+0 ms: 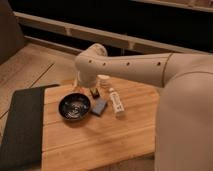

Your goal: Place the white sponge in the ceramic bowl

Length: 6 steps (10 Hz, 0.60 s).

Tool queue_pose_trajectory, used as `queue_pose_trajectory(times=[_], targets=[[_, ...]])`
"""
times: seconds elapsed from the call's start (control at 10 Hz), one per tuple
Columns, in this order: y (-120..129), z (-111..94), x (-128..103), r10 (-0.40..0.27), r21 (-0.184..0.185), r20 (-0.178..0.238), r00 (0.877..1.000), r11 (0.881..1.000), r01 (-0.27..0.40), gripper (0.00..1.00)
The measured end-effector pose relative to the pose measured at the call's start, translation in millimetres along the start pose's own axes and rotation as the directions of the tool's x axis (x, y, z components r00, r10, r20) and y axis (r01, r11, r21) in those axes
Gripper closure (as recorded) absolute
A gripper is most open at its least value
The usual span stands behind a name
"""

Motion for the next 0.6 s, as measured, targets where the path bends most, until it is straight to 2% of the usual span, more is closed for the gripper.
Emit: queue_pose_trajectory(times=[0.1, 0.4, 0.6], targets=[[-4.0, -3.0, -4.3, 0.002, -0.005, 0.018, 1.000, 1.000, -0.002, 0.35], [-1.1, -2.4, -2.9, -0.001, -0.007, 0.015, 1.000, 1.000, 0.002, 0.35], [-16.7, 2.8, 7.8, 0.050, 0.011, 0.002, 0.999, 0.999, -0.050, 0.35]])
